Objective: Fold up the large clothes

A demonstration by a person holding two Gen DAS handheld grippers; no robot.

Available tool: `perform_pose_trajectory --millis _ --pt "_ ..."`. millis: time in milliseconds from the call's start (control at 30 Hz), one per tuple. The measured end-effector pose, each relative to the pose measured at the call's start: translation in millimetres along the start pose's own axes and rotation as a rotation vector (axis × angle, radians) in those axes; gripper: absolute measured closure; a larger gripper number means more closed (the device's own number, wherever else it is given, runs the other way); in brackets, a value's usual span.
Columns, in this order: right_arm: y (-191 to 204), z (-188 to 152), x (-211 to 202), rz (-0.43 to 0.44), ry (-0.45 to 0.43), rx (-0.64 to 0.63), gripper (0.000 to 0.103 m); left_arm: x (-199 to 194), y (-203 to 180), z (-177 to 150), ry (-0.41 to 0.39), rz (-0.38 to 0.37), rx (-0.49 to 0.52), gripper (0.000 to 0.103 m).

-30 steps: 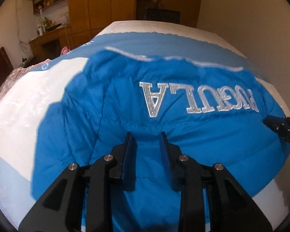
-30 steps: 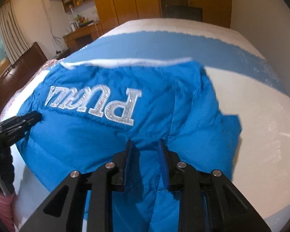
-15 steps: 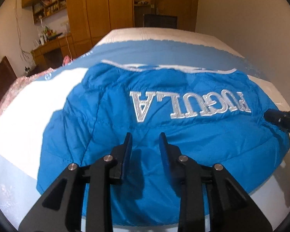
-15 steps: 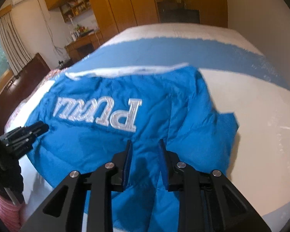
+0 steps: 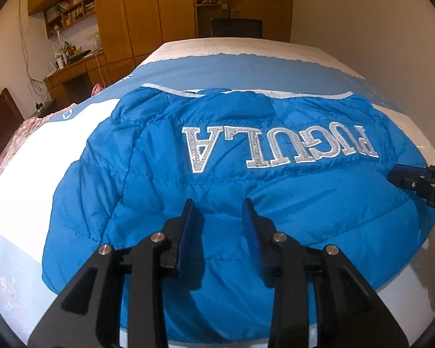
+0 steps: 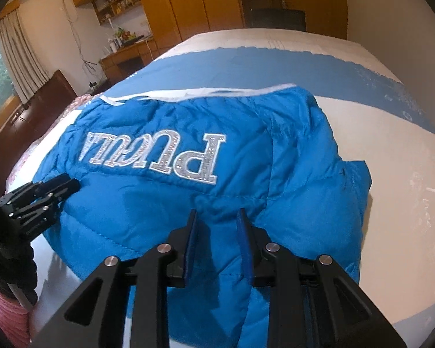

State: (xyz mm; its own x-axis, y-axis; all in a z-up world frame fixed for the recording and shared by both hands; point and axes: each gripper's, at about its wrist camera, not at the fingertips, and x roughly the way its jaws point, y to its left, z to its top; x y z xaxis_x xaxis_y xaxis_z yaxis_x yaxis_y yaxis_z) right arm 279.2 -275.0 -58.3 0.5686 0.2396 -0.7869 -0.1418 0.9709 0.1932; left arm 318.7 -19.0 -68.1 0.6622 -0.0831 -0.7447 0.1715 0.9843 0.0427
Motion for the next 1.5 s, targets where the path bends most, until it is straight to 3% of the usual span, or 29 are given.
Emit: perform_pose_trajectory --millis 867,933,967,1033,1167,1300,1500 --pt "9.8 -5.8 12.5 -0.054 -0.007 -0.067 0.076 8.1 -1.7 -7.2 0.016 0.011 0.007 0.07" --pt "9.9 -4.3 6.1 -0.047 -0.008 -0.067 0.071 4.2 1.3 -4.6 0.028 -0.008 0.001 0.066" --pt "9.9 -4.1 1.5 -0.03 -0.01 -0.068 0.064 0.9 3.9 -3.4 0.029 -0.017 -0.003 0.057" --pt "8.9 -3.1 -10.4 -0.018 -0.026 -0.071 0.061 -10.0 11.9 -0.6 0.015 -0.026 -0.019 0.041" --pt "-2.4 1.8 -36.1 0.018 -0.066 -0.051 0.051 -33.4 34.6 4.4 -0.029 -0.003 -0.039 0.026" --pt "-30.8 10.9 -61.2 0.061 -0.091 0.012 0.027 -47.6 80.9 10.9 -0.036 0.035 -0.11 0.023" --pt "-81.6 21.4 -67.4 0.107 -0.058 0.129 0.023 -39.5 149.2 12.4 0.025 0.023 -0.256 0.02"
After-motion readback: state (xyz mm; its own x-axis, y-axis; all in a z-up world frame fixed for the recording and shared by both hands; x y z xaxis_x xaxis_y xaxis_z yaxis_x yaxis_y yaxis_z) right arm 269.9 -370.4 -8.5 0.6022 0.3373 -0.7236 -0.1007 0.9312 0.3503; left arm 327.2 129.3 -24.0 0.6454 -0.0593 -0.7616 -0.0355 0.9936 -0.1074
